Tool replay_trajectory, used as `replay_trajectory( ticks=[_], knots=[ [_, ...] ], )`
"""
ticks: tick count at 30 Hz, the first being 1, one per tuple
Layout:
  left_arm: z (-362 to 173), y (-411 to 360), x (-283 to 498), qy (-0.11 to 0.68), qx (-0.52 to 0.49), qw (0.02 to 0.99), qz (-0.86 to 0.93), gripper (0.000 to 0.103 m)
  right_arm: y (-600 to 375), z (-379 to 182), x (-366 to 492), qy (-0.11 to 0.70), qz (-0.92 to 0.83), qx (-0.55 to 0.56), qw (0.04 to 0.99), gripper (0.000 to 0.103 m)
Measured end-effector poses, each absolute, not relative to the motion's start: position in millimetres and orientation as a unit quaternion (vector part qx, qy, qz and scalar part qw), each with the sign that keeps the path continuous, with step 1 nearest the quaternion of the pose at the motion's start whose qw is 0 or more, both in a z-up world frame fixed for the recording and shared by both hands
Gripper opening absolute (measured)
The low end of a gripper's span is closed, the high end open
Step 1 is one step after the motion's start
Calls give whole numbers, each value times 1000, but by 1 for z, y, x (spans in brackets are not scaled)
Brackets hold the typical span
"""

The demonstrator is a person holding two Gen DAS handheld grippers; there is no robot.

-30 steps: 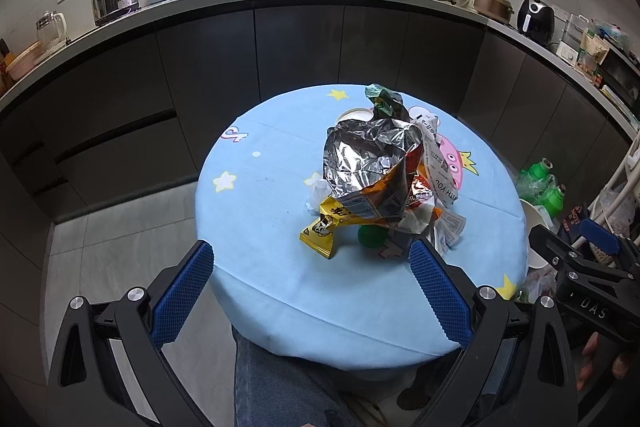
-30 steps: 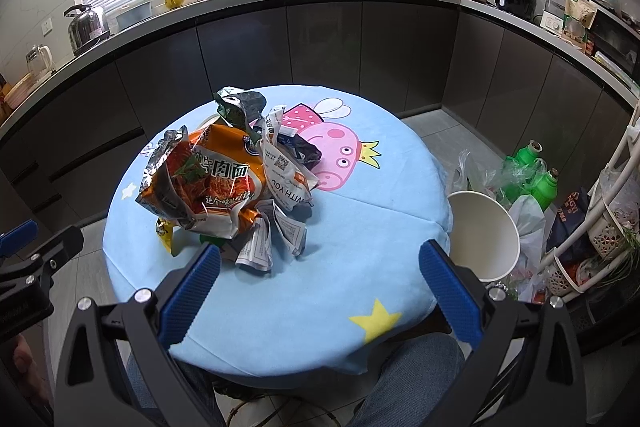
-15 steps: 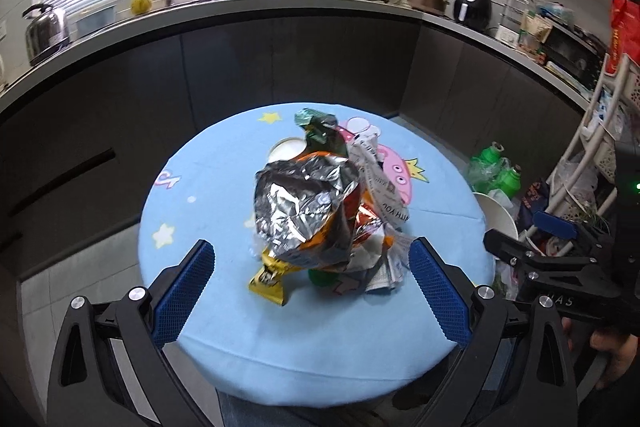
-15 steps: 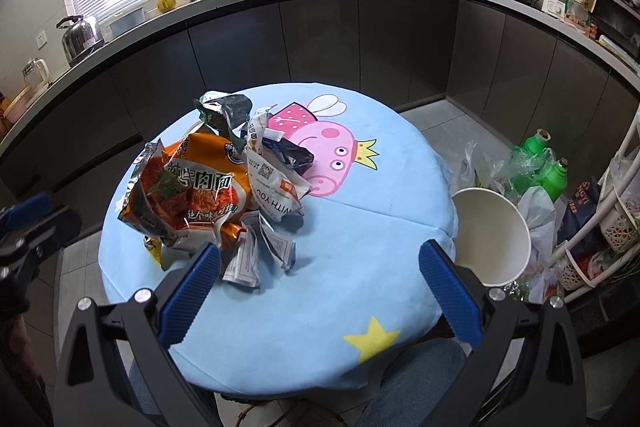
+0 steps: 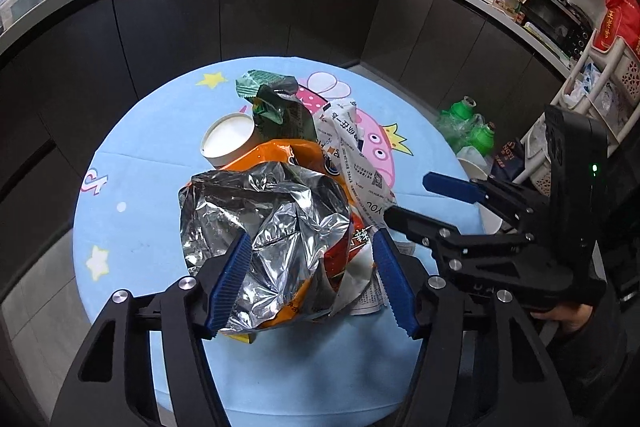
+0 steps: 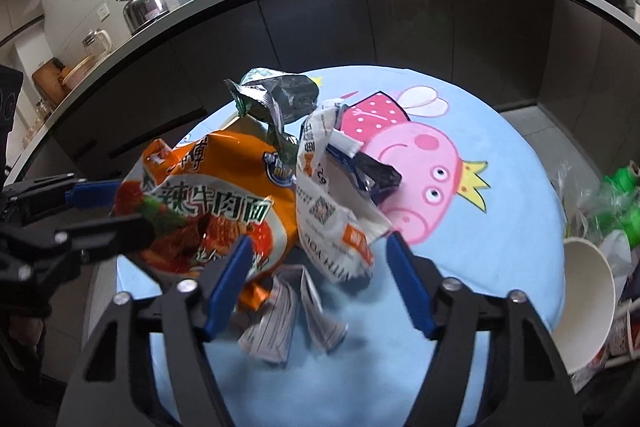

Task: Collect trash
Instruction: 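Grasp the silver foil bag with the left tool while the right tool grasps the white receipt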

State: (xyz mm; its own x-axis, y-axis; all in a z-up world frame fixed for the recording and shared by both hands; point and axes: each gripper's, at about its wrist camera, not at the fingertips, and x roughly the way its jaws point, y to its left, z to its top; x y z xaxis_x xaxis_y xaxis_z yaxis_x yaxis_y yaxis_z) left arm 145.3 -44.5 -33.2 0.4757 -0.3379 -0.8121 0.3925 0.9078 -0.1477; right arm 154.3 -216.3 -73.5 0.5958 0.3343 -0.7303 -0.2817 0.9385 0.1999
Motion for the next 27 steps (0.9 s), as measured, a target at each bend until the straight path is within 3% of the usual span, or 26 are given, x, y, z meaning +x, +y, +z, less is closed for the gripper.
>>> replay_trajectory(
  ticks=[3, 6, 7, 10, 11, 27],
  knots=[
    [-42, -44, 154, 483, 22, 849, -213, 29, -211, -77, 169, 416, 188, 24, 890, 58],
    [-44, -42, 156, 490, 14, 844, -217, 10, -204, -81, 179, 417, 193, 8, 888, 58],
    [-43, -40, 156, 490, 11, 844, -219, 8, -203, -83, 181, 419, 192, 5, 887, 56],
    [-35, -33, 151, 483, 0, 847, -221, 5, -200, -88, 187, 430, 204, 4, 879, 27],
    [-30, -32, 149, 479, -4, 850, -221, 4, -200, -88, 187, 429, 206, 7, 879, 24],
    [63, -15, 116, 379, -50, 898, -220, 3, -247, -19, 122, 332, 202, 77, 918, 9]
  ],
)
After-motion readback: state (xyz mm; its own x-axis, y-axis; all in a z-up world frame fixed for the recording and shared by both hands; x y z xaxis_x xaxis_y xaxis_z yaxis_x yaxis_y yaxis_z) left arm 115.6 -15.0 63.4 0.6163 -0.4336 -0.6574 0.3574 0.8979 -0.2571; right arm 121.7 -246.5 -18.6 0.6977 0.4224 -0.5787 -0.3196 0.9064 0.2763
